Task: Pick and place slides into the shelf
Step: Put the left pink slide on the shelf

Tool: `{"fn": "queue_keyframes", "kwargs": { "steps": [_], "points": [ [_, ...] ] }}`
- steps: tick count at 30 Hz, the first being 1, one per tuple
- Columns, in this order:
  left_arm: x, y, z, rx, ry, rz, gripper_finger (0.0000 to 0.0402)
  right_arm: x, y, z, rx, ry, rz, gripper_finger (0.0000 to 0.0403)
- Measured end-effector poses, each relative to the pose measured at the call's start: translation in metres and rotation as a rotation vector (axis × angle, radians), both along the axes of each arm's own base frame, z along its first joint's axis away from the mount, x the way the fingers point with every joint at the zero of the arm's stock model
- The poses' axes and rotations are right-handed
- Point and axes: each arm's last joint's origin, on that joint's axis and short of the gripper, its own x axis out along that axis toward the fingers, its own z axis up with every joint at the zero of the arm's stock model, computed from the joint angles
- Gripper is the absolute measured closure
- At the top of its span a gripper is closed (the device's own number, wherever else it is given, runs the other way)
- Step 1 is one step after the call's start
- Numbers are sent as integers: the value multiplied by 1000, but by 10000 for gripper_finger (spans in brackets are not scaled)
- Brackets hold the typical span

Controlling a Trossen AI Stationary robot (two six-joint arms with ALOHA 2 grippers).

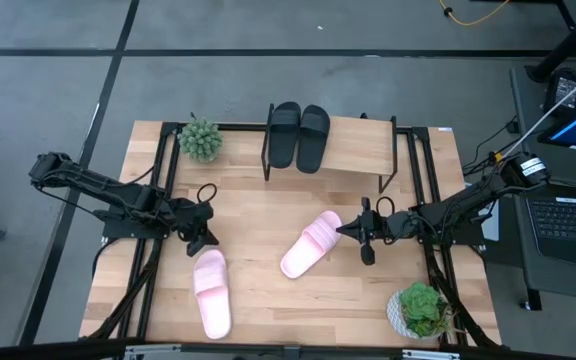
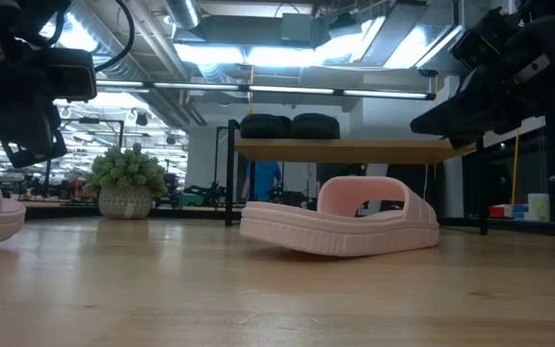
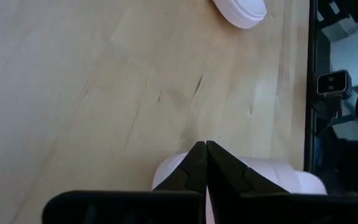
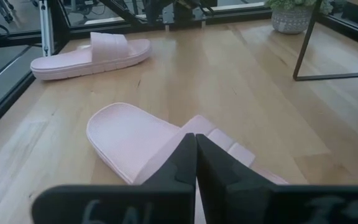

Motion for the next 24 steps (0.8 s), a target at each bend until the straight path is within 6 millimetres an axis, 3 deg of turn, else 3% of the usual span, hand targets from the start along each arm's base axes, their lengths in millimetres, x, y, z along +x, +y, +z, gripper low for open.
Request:
{"fn": "queue_keyframes", "kwargs": {
  "steps": [9,24],
  "points": [
    [0,0,0,9,-2,14,392,0,1,0,-20,6,35,396],
    [0,2,0,52,-14,27,244,0,1,0,-34,8,58,396]
  ]
}}
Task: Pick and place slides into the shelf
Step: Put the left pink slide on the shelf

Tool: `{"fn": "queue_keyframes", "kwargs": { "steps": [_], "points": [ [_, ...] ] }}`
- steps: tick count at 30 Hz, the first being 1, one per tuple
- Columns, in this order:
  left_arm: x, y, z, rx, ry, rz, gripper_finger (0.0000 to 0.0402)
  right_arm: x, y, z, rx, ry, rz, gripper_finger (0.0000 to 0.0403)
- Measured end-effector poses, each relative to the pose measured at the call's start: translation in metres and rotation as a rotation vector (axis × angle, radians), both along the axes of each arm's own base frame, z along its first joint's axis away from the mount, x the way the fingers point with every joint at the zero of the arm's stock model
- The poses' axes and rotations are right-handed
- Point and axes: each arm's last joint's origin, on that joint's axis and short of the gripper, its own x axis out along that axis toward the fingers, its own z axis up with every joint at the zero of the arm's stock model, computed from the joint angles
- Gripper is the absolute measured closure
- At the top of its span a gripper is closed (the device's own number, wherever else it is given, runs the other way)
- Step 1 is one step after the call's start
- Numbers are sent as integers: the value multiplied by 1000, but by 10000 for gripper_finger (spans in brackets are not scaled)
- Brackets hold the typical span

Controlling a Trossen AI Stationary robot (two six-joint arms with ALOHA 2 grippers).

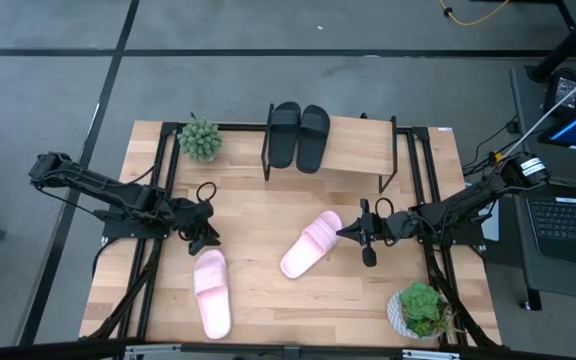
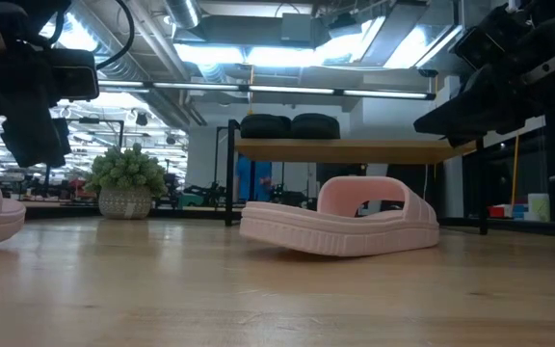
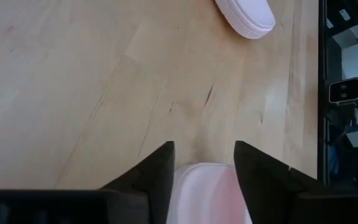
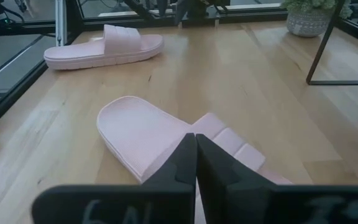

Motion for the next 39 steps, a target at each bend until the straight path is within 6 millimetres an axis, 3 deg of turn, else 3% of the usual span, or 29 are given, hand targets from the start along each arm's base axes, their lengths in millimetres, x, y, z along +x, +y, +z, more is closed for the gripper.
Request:
{"fn": "queue_keyframes", "kwargs": {
  "steps": [9,39],
  "points": [
    [0,0,0,33,-10,-30,220,0,0,0,0,0,0,396],
    [0,-1,0,6,-5,-58,219,0,0,1,3,-13,1,396]
  ]
}}
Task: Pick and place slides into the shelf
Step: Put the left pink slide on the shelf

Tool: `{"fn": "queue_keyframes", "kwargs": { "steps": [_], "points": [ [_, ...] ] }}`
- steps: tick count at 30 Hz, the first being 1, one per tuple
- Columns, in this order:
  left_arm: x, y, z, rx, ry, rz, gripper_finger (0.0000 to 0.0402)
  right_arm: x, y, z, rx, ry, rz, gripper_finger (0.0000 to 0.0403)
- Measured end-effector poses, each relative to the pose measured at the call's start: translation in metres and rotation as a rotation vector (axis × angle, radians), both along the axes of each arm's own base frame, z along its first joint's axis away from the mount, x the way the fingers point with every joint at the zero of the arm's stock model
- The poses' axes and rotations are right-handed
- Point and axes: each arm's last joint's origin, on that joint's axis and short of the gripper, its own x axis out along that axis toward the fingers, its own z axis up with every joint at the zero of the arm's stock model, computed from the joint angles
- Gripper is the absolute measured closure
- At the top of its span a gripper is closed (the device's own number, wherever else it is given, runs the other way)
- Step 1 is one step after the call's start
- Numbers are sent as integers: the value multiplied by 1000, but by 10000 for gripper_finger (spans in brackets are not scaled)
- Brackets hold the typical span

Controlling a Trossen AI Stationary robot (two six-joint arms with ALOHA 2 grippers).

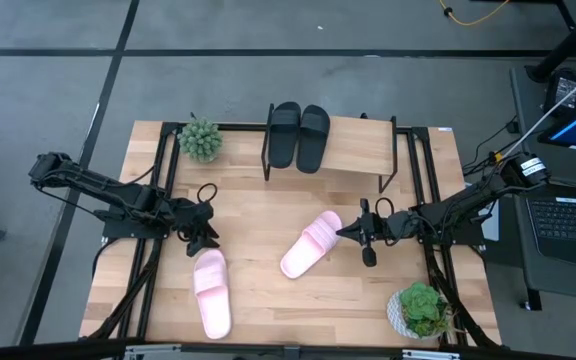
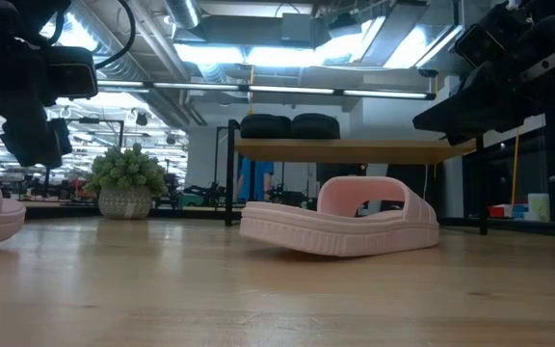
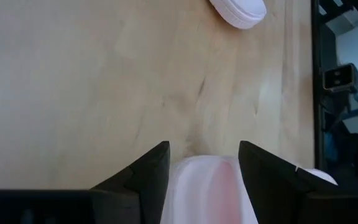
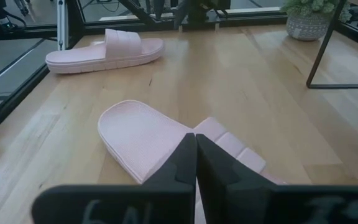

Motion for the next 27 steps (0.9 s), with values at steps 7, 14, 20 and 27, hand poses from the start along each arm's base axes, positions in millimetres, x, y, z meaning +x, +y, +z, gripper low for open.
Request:
{"fn": "queue_keyframes", "kwargs": {
  "steps": [7,14,20,27],
  "points": [
    [-1,-2,0,-69,23,-5,219,0,0,0,0,0,0,396],
    [-2,-7,0,-69,25,-44,219,0,0,0,2,-1,0,396],
    [-4,-13,0,-72,28,-87,219,0,0,0,1,-1,0,396],
    [-7,-19,0,-107,54,-99,219,0,0,0,4,-1,-1,396]
  ]
}}
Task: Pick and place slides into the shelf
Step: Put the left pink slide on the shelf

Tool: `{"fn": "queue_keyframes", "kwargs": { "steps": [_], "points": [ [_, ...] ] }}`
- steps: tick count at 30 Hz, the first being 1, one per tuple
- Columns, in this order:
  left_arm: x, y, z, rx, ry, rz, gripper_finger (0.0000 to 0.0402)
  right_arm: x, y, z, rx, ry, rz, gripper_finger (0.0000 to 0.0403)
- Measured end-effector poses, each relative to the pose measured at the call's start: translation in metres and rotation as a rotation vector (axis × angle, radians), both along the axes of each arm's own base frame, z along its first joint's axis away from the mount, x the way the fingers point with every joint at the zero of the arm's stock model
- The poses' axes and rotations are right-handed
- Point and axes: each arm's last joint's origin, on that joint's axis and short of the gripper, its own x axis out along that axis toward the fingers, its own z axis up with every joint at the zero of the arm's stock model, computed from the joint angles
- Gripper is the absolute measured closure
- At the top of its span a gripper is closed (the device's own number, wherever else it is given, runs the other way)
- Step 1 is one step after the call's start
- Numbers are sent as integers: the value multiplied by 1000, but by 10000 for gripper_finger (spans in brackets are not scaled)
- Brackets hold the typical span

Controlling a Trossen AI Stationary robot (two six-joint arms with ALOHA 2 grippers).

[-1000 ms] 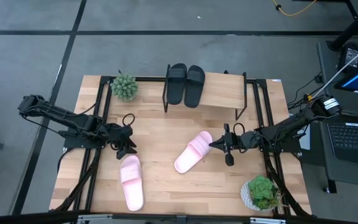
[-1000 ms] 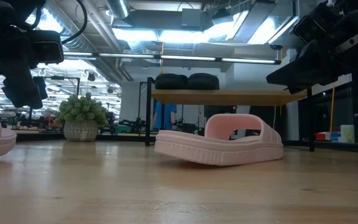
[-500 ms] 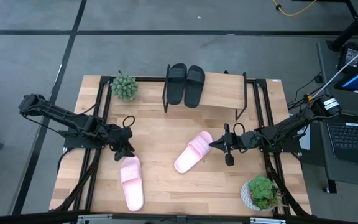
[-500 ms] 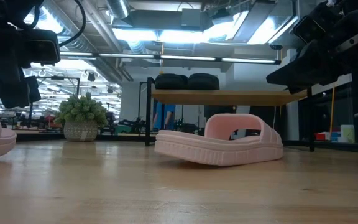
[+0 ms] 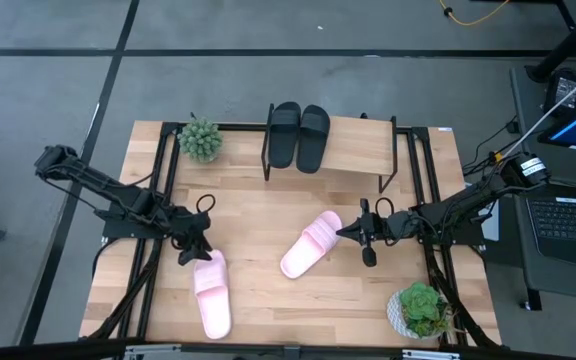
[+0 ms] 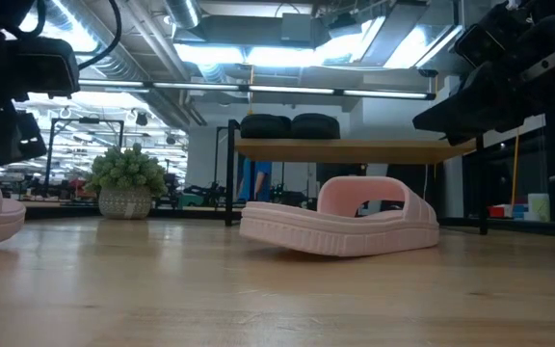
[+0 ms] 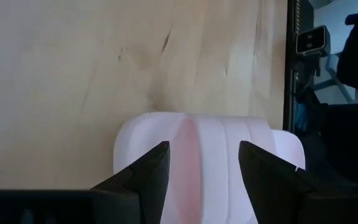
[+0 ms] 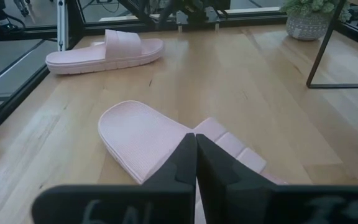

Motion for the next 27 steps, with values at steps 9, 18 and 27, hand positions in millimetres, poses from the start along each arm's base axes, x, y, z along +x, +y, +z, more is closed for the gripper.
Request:
{"fn": "queue_keyframes", "kwargs": {
  "steps": [9,18,27],
  "points": [
    [2,-8,-11,-29,135,12,219,0,0,0,2,-1,-1,396],
    [11,-18,-21,-77,198,-58,219,0,0,0,1,-1,-1,396],
    [15,-21,-17,-127,148,-97,219,0,0,0,1,-1,-1,396]
  ]
}}
